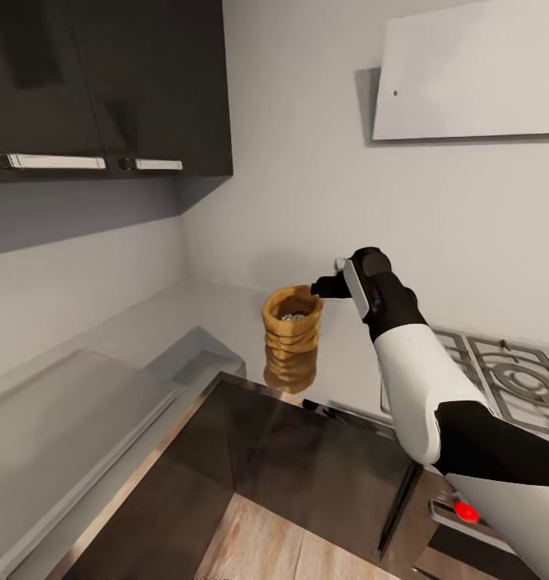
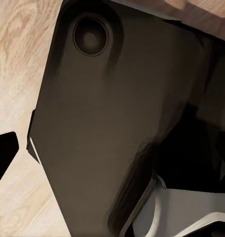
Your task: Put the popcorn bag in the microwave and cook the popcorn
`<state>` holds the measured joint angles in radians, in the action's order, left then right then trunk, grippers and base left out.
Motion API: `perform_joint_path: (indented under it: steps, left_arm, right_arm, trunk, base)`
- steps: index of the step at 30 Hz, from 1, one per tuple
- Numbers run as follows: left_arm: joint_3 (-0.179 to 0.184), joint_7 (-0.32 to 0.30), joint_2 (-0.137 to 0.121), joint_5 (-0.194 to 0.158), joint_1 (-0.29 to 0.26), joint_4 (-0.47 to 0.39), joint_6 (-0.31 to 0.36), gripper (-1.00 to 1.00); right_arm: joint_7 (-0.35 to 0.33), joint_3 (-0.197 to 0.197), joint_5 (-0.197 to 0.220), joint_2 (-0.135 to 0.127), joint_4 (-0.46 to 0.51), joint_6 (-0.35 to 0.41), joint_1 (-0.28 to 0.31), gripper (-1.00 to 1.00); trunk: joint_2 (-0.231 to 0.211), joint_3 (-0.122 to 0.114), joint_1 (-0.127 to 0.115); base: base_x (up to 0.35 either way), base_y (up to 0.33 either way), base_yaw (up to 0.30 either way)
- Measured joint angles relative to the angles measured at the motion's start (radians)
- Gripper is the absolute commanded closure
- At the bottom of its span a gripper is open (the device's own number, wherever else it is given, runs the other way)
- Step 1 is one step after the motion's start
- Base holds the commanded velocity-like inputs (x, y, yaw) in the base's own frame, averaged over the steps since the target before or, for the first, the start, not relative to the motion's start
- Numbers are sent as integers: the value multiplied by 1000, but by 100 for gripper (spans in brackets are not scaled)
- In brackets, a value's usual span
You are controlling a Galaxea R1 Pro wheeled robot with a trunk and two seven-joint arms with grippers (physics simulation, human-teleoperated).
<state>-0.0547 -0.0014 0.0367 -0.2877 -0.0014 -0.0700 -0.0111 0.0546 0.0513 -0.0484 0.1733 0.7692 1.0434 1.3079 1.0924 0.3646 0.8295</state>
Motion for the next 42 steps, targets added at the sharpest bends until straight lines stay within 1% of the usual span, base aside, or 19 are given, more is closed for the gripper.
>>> perform_joint_path:
  steps: [7,13,19,21,23,28,42]
  left_arm:
    - [0,0,1,0,0,0,0,-100]
    - [0,0,1,0,0,0,0,-100]
    - [0,0,1,0,0,0,0,-100]
    - [-1,0,1,0,0,0,0,-100]
    - [-1,0,1,0,0,0,0,-100]
    - [-1,0,1,0,0,0,0,-100]
    - [-1,0,1,0,0,0,0,-100]
  right_arm:
    - [17,0,-1,0,0,0,0,-100]
    - [32,0,-2,0,-9,0,0,-100]
    - [136,2,1,0,-35,0,0,-100]
    - [162,5,2,0,-71,0,1,-100]
    - [173,7,2,0,-101,0,0,-100]
    - [180,9,5,0,-125,1,1,-100]
    - [180,11,5,0,-119,0,1,-100]
  trunk:
    - [0,0,0]
    - [0,0,0]
    - [0,0,0]
    - [0,0,0]
    - [0,0,0]
    - [0,0,0]
    - [0,0,0]
  base:
    - [0,0,265]
    - [0,0,76]
    - [0,0,4]
    - [0,0,0]
    - [0,0,0]
    - [0,0,0]
    - [13,0,0]
